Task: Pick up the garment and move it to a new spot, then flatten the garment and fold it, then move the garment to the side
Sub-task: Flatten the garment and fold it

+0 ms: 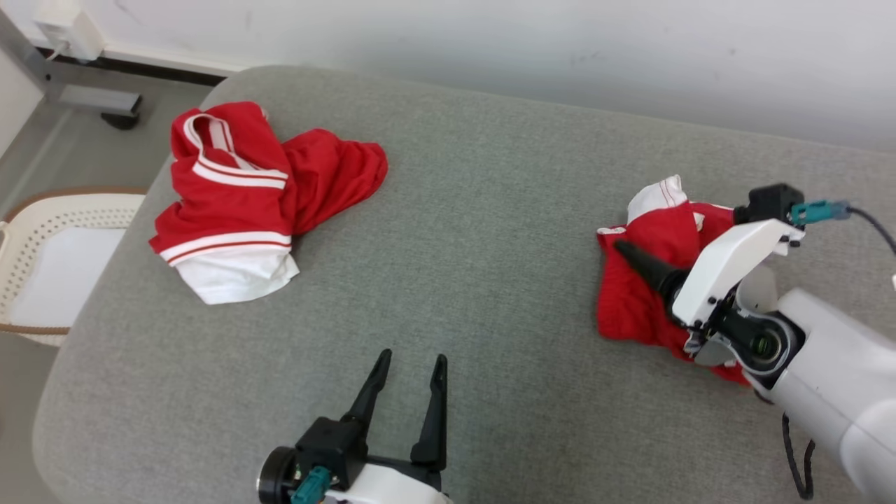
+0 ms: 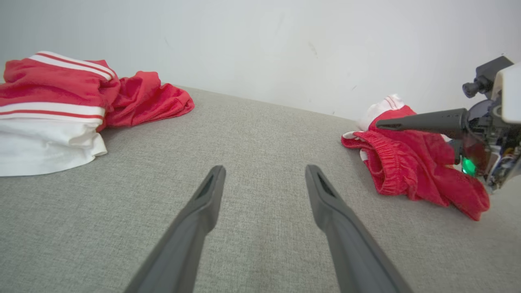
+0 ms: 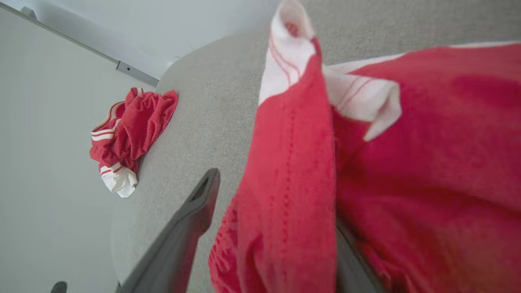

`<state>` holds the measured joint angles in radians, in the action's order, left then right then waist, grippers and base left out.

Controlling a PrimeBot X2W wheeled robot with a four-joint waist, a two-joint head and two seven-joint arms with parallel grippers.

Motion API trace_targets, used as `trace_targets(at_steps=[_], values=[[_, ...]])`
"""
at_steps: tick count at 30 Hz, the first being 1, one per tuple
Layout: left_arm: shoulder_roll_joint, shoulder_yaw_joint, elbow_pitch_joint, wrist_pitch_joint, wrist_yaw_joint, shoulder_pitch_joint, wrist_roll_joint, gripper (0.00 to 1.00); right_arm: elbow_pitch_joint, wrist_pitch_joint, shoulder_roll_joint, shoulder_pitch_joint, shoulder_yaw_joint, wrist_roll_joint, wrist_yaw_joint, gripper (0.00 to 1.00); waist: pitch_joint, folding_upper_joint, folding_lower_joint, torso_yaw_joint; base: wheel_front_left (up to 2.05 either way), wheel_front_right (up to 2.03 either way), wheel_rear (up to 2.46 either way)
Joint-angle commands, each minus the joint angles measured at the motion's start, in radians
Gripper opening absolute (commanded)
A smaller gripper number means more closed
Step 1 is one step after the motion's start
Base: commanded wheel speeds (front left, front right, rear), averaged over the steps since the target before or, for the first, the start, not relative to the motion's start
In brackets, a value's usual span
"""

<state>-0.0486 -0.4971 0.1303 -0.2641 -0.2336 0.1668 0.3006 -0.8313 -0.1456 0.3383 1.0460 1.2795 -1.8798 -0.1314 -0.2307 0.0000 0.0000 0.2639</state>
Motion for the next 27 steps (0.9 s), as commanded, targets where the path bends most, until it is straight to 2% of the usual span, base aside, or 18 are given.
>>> trace_targets(at_steps=[1,4,8,17,22,25,27], values=[[-0.004,0.004,0.003,0.0,0.005,-0.008,0.0,1.0,0.008,0.0,-0.004,-0.015,0.001,0.004,0.002,1.0,0.009,0.0,0.0,-0.011,0.0,0.0,0.0],[-0.004,0.018,0.01,0.0,0.009,-0.014,-0.002,1.0,0.075,0.0,0.0,-0.054,0.002,0.015,0.002,1.0,0.028,0.0,0.0,-0.031,0.0,0.0,0.0],[-0.004,0.039,0.017,0.0,0.017,-0.028,-0.01,1.0,0.235,0.035,0.049,-0.09,0.001,0.004,0.001,1.0,0.056,0.0,0.0,-0.063,0.0,0.0,0.0],[-0.004,0.084,0.033,0.0,0.039,-0.056,-0.024,1.0,0.587,0.203,0.275,-0.169,0.0,0.076,0.002,1.0,0.109,0.0,0.0,-0.128,0.0,0.0,0.0],[-0.004,0.114,0.035,0.0,0.056,-0.079,-0.04,1.0,0.652,0.341,0.413,-0.209,0.001,0.234,0.002,1.0,0.144,0.0,0.0,-0.162,0.0,0.0,0.0],[-0.004,0.136,0.029,0.0,0.065,-0.094,-0.059,1.0,0.602,0.395,0.475,-0.221,-0.004,0.377,0.002,1.0,0.164,0.0,0.0,-0.184,0.0,0.0,0.0],[-0.004,0.151,0.026,0.0,0.071,-0.108,-0.071,1.0,0.536,0.407,0.492,-0.242,-0.033,0.495,0.002,1.0,0.176,0.0,0.0,-0.198,0.0,0.0,0.0]])
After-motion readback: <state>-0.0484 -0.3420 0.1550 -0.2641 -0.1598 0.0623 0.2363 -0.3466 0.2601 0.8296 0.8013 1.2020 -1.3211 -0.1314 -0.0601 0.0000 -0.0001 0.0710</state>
